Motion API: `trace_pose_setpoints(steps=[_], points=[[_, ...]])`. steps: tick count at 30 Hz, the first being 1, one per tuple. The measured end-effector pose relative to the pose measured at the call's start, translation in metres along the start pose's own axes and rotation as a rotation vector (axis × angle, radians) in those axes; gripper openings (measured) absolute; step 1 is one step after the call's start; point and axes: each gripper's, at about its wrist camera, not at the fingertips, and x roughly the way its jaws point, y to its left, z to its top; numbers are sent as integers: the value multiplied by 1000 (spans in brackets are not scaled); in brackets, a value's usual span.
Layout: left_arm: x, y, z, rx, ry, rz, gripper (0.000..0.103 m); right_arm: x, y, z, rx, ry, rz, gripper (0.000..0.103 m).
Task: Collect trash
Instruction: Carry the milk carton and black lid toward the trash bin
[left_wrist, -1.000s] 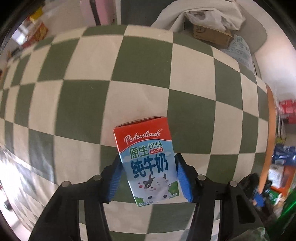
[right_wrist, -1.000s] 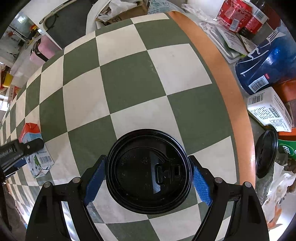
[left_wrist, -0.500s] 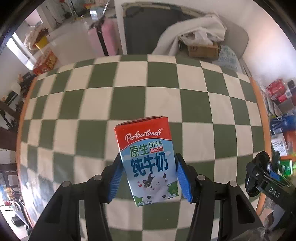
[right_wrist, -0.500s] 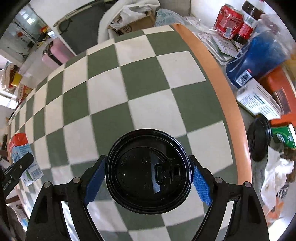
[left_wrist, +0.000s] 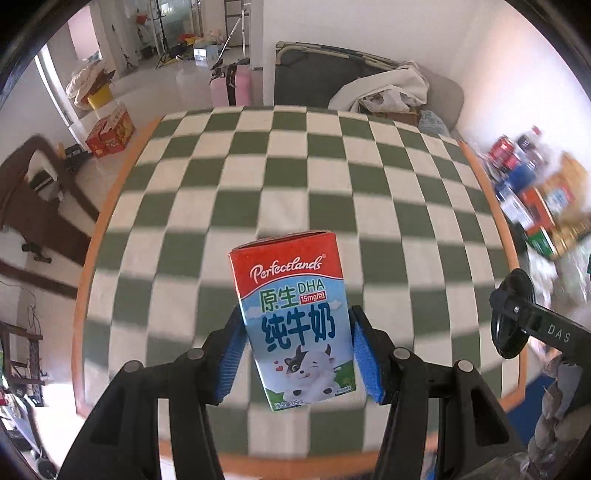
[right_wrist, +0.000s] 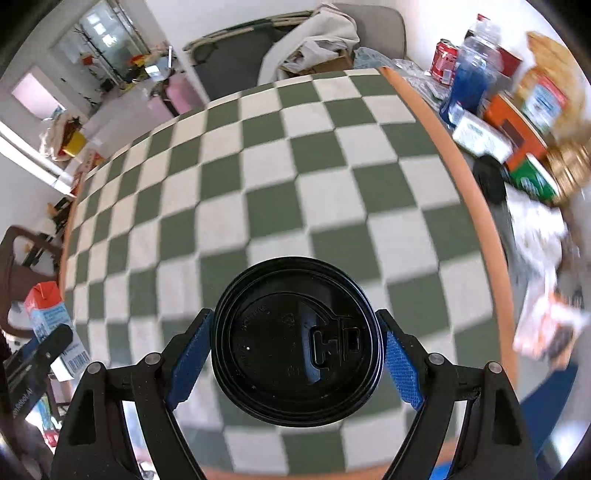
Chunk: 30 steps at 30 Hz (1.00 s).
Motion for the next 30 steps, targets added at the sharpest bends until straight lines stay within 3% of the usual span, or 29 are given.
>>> trace_pose_setpoints(steps=[4, 9, 13, 16, 19, 22, 30], points=[[-26, 29, -72, 3, 38, -47, 51, -30, 17, -92, 27, -3, 16, 87], [-37, 52, -148, 8, 128, -87, 51, -51, 36, -217, 69, 55, 45, 87], [-24, 61, -206, 21, 226, -114, 51, -47, 37, -297, 94, 143, 61, 87], [9, 67, -240, -4, 313, -130, 51, -29, 31, -339, 109, 200, 59, 87], [47, 69, -263, -19, 369, -141, 51, 10, 18, -377, 142, 261, 66, 87], [110, 67, -281, -43, 426, -161, 51, 56, 6, -398, 170, 304, 73, 87], [285, 70, -332, -127, 538, -235, 53, 256, -28, -453, 252, 410, 150, 87]])
